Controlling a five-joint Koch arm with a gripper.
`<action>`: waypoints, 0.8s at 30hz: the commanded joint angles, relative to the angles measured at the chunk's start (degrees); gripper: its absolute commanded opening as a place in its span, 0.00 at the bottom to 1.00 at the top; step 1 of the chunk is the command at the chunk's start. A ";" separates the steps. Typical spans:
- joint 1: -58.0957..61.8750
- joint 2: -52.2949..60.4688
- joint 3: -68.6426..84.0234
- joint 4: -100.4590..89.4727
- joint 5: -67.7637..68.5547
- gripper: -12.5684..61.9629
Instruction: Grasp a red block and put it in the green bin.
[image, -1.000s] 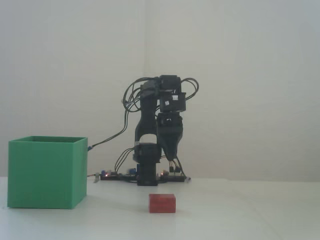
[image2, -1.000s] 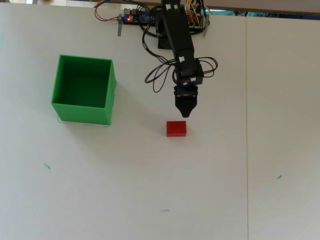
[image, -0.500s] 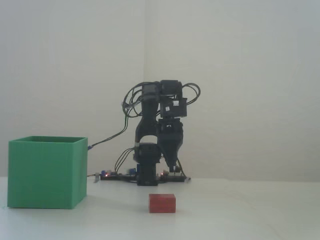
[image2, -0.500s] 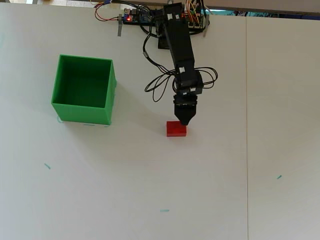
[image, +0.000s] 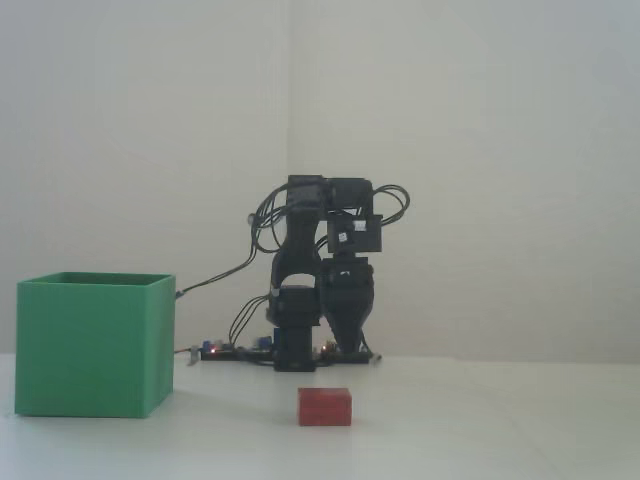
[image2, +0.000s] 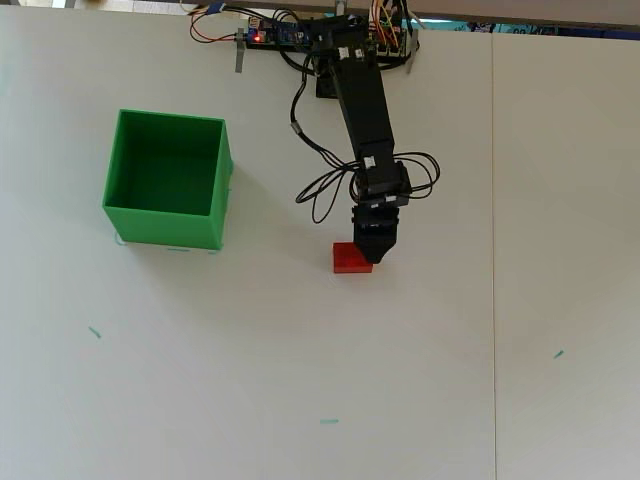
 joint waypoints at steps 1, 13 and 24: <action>0.97 0.00 -3.96 0.00 -0.44 0.66; 2.29 -5.80 -7.56 -0.26 -0.97 0.66; 2.99 -10.28 -8.53 -0.88 -2.37 0.66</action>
